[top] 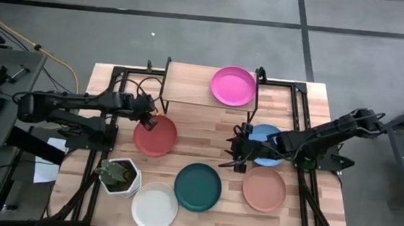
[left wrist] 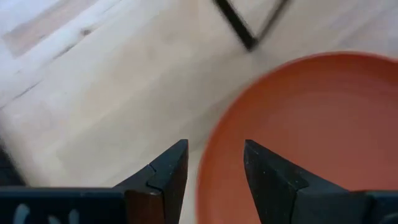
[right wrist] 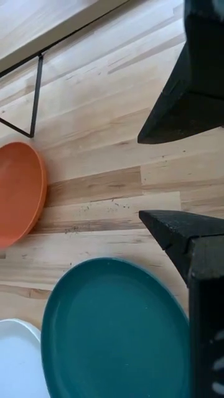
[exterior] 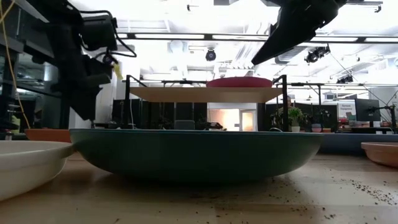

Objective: Place and stack plates onto a shelf
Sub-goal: Put the orange plate on the shelf

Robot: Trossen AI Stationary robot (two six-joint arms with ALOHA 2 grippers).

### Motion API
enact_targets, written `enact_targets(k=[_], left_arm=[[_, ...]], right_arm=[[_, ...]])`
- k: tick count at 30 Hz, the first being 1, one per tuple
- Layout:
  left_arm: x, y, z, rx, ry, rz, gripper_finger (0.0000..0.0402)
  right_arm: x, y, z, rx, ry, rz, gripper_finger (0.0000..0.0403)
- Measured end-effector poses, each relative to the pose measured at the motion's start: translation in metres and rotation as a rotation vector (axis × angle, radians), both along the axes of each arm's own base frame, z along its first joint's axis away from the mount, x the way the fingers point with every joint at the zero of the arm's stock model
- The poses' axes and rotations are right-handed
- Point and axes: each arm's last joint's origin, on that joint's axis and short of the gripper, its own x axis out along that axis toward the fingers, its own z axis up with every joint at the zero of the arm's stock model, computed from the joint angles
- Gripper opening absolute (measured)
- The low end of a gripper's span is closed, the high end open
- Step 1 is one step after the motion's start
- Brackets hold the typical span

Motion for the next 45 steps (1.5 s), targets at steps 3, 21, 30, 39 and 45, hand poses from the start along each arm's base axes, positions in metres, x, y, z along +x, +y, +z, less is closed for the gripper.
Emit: enact_targets(k=[3, 21, 30, 39, 45], left_arm=[[0.000, 0.003, -0.003, -0.010, 0.014, 0.024, 0.0145], [0.016, 0.016, -0.042, -0.125, 0.168, 0.043, 0.0145], [0.018, 0.013, -0.043, -0.124, 0.175, 0.027, 0.0071], [0.023, 0.012, -0.034, -0.119, 0.191, -0.032, 0.0009], [0.030, 0.010, -0.003, -0.113, 0.169, -0.064, 0.0001]], right_arm=[[0.000, 0.000, 0.000, 0.001, -0.005, 0.000, 0.0165], [0.002, 0.000, 0.002, 0.001, -0.028, 0.003, 0.0165], [0.002, 0.001, 0.002, 0.002, -0.031, 0.003, 0.0165], [0.002, 0.001, 0.002, 0.003, -0.031, 0.004, 0.0165], [0.002, 0.001, 0.002, 0.004, -0.030, 0.005, 0.0165]])
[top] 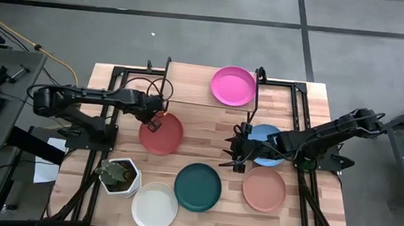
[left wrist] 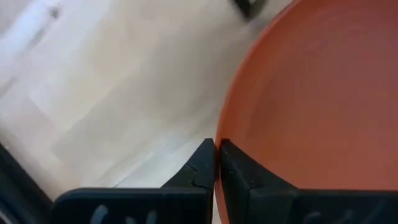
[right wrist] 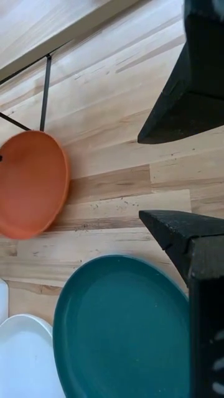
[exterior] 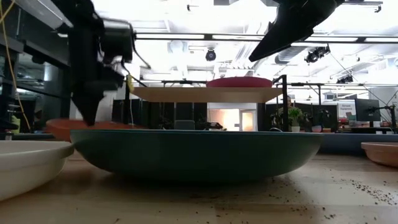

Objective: Place and stack plates onto a shelf
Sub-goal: Put the orange plate on the shelf

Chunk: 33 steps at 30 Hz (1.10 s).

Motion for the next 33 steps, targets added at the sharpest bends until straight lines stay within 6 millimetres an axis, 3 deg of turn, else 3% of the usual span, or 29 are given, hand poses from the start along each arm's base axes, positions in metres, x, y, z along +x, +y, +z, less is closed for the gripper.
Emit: enact_targets(k=[12, 19, 23, 27, 30, 33], left_arm=[[0.009, -0.041, 0.064, -0.020, -0.214, -0.091, 0.0000], [0.022, -0.041, 0.115, 0.095, -0.439, -0.103, 0.0000], [0.033, -0.027, 0.153, 0.207, -0.574, -0.098, 0.0000], [0.044, 0.001, 0.180, 0.287, -0.591, -0.055, 0.0000], [0.051, 0.029, 0.190, 0.333, -0.570, 0.004, 0.0000], [0.057, 0.055, 0.188, 0.333, -0.494, 0.064, 0.0000]], right_arm=[[-0.001, 0.000, -0.001, -0.005, 0.015, 0.000, 0.0165], [0.000, 0.000, 0.000, -0.024, 0.008, 0.013, 0.0165], [0.000, 0.000, 0.001, -0.021, -0.003, 0.014, 0.0165], [0.000, 0.000, 0.001, -0.021, -0.003, 0.014, 0.0165], [0.000, 0.000, 0.001, -0.020, -0.003, 0.014, 0.0165], [0.000, 0.000, 0.001, -0.020, -0.003, 0.014, 0.0165]])
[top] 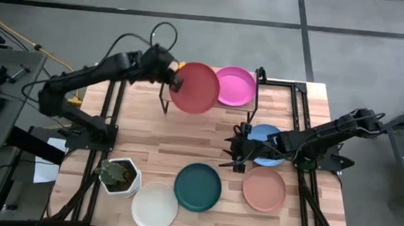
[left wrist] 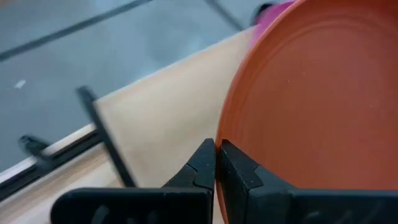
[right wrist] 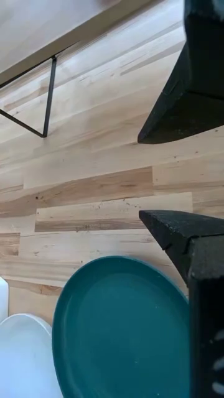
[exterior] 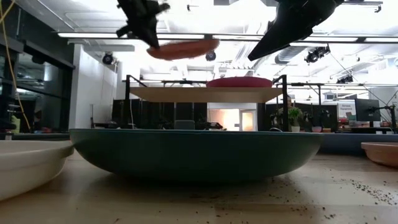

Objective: Place and stack plates onto a shelf
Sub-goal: Put the orange plate on the shelf

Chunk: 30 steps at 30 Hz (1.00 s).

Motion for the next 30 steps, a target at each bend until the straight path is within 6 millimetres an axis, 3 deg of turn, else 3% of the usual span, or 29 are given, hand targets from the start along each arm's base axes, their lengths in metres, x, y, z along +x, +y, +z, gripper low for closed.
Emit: enact_targets(k=[4, 13, 30], left_arm=[[0.003, 0.024, -0.010, -0.045, 0.097, 0.047, 0.0000], [0.007, 0.051, -0.026, -0.043, 0.147, 0.136, 0.0000], [0.007, 0.065, -0.035, -0.009, 0.220, 0.175, 0.0011]], right_arm=[[0.000, 0.000, 0.000, 0.000, 0.000, 0.000, 0.0165], [0.000, 0.000, 0.000, 0.006, 0.000, -0.002, 0.0165], [0.001, 0.000, 0.001, 0.013, -0.010, -0.004, 0.0165]])
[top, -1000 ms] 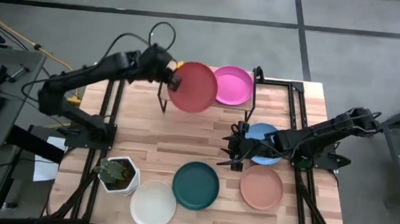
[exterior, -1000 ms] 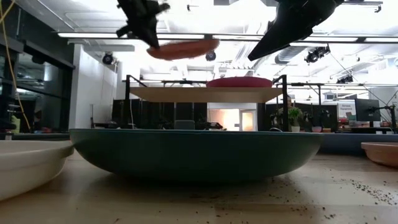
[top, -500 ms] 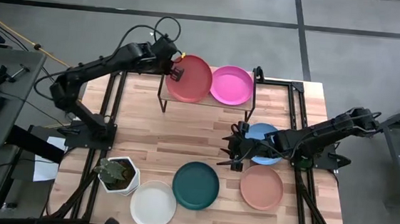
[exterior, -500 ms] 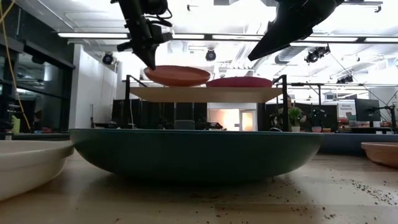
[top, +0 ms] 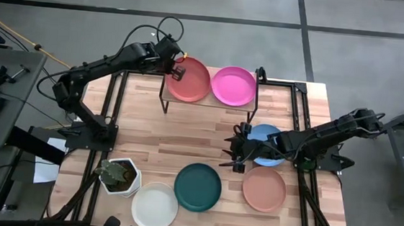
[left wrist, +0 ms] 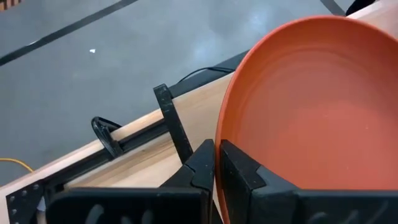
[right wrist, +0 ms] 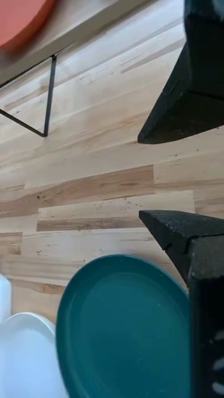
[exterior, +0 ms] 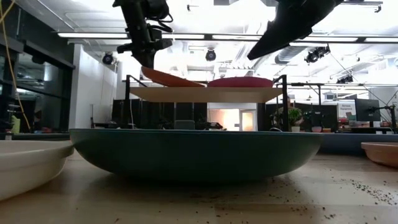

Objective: Place and stack plates onto a shelf
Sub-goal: Put the orange plate on the shelf, then stack the light blue plate on top of the pink plate on the shelf

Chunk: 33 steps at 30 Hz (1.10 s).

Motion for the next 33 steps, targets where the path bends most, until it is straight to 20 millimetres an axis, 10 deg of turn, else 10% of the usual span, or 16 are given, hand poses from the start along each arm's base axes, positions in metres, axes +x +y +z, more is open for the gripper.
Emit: enact_targets(k=[23, 33], left_arm=[[0.001, -0.010, 0.017, 0.094, -0.022, -0.098, 0.0126], [-0.024, -0.087, 0.054, 0.259, -0.289, -0.439, 0.0131]], right_arm=[[0.004, 0.002, 0.006, 0.008, -0.071, 0.017, 0.0165], [0.010, 0.001, 0.017, -0.039, -0.200, -0.032, 0.0165]])
